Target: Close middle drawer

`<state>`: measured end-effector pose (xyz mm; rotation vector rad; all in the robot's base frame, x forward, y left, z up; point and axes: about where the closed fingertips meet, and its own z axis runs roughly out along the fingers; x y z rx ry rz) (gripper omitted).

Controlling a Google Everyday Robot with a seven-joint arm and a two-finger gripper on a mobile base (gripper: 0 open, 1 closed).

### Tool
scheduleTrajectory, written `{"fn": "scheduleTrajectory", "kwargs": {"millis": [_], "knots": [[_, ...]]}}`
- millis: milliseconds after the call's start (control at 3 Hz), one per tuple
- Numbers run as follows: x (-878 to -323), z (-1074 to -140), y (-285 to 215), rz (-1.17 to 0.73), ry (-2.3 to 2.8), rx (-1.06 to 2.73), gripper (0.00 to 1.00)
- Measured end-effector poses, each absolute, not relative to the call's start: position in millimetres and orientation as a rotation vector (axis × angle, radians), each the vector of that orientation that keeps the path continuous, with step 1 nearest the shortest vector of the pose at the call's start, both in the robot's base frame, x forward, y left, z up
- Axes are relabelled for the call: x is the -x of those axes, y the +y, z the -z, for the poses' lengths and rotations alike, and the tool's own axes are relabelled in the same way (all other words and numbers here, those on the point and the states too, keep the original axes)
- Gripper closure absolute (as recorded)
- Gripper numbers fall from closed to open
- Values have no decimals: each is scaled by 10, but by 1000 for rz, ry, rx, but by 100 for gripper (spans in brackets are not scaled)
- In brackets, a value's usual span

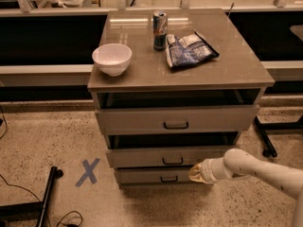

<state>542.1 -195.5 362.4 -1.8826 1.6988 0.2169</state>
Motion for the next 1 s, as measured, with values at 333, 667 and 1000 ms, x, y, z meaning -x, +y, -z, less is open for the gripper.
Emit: {"fn": "scheduleTrajectory", "kwargs": {"millis": [333, 667, 1000], "knots": [[-5741, -3669, -1975, -141, 1685, 1909, 100], [-5975, -3684, -2035, -86, 1680, 1926, 100], [-6134, -3688, -2199, -51, 1683, 1921, 100]]}}
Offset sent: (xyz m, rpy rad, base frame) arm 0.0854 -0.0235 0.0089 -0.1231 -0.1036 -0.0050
